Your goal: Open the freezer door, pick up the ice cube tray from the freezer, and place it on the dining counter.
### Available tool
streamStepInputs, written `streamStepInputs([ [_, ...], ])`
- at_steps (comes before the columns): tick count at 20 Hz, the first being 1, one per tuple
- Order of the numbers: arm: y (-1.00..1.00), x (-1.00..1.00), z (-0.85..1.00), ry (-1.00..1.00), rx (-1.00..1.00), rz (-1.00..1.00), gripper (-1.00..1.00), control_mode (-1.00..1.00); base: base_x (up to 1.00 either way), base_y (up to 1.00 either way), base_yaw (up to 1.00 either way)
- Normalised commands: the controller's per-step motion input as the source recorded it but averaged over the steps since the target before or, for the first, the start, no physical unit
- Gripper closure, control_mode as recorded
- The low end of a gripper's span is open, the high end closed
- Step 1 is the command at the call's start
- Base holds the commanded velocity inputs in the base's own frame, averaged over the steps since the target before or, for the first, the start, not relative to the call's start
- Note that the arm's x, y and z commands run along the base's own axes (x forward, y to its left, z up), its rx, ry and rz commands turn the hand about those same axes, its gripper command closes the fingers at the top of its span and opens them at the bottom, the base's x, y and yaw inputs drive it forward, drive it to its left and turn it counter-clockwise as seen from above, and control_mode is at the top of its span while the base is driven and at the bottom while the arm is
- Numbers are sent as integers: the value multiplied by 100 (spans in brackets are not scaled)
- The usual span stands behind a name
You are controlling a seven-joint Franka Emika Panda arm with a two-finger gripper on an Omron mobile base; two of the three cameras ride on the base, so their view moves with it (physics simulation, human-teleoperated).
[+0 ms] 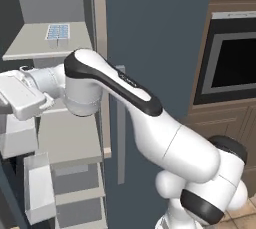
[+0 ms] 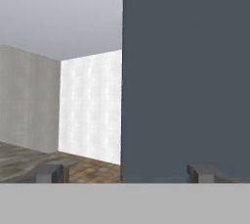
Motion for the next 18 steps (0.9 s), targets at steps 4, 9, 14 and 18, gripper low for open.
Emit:
streamStepInputs([
  [4,32,-32,0,0,0,0,-100,-100,0,0,0],
  [9,-38,-18,16,0,1,-12,-100,-100,0,0,0],
  [14,-94,0,12,0,6,-17,-100,-100,0,0,0],
  [18,-100,0,8,0,18,-16,-100,-100,0,0,0],
])
